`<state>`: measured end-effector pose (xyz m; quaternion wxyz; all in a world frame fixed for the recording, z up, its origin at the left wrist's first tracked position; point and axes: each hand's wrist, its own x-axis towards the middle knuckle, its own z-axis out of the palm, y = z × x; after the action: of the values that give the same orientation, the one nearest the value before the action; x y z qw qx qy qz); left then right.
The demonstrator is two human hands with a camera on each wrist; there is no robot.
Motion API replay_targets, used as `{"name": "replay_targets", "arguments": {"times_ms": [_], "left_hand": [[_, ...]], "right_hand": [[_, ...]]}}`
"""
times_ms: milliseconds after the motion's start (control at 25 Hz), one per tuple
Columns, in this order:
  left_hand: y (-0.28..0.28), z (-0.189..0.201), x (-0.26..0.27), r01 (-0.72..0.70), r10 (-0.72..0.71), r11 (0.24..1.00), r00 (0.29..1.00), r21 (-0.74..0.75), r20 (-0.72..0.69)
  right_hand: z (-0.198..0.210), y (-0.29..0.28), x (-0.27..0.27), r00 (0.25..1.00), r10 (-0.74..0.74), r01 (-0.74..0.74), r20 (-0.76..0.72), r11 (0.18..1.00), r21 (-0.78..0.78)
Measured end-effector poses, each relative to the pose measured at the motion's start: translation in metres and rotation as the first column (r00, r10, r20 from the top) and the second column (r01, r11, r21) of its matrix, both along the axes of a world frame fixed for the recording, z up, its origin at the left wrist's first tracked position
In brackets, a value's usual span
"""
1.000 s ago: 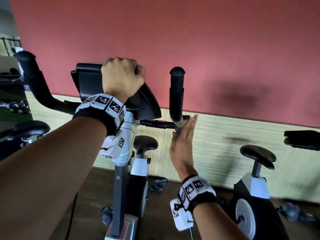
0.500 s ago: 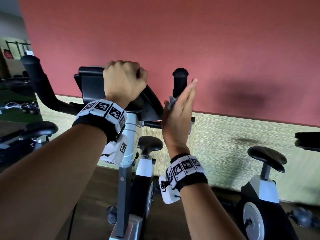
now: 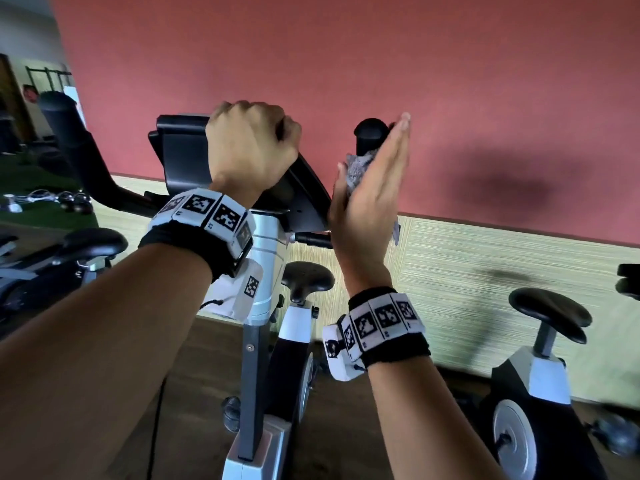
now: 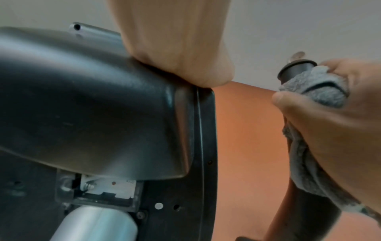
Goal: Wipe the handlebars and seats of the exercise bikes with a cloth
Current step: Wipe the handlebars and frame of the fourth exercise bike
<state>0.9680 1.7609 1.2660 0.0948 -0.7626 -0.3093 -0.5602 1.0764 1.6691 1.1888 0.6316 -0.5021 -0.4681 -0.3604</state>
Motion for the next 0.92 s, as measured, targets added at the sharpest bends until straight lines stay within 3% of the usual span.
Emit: {"name": "replay_targets", "arguments": {"times_ms": [240, 360, 480, 560, 720, 800, 920], "left_hand": [[-0.002, -0.003, -0.001, 0.004, -0.004, 1.0, 1.0, 0.003, -0.013], [-0.005, 0.0, -0.001, 0.001, -0.001, 1.0, 1.0, 0.005, -0.018], [-0.005, 0.0, 0.001, -0.01, 0.01, 1.0, 1.0, 0.023, -0.008], [-0.003, -0.002, 0.001, -0.017, 0.017, 1.0, 1.0, 0.024, 0.003], [0.003, -0.003, 0.001, -0.027, 0.026, 0.998, 0.999, 0.064, 0.025], [0.006, -0.004, 0.0, -0.038, 0.036, 0.996, 0.999, 0.083, 0.033], [0.007, -0.006, 0.003, -0.05, 0.045, 0.995, 0.997, 0.088, 0.057]], "right_hand": [[-0.055, -0.002, 0.012, 0.997, -0.049, 0.041, -0.066, 0.991, -0.124], [-0.083, -0.021, 0.025, 0.988, 0.077, -0.108, -0.134, 0.965, -0.241], [-0.106, -0.048, 0.057, 0.937, 0.145, -0.221, -0.319, 0.951, -0.216], [-0.105, -0.061, 0.068, 0.911, 0.185, -0.265, -0.368, 0.947, -0.18], [-0.06, -0.049, 0.06, 0.894, 0.372, -0.433, -0.249, 0.861, -0.268], [-0.047, -0.039, 0.055, 0.898, 0.374, -0.436, -0.231, 0.83, -0.348], [-0.051, -0.032, 0.06, 0.899, 0.372, -0.429, -0.229, 0.852, -0.3]]}}
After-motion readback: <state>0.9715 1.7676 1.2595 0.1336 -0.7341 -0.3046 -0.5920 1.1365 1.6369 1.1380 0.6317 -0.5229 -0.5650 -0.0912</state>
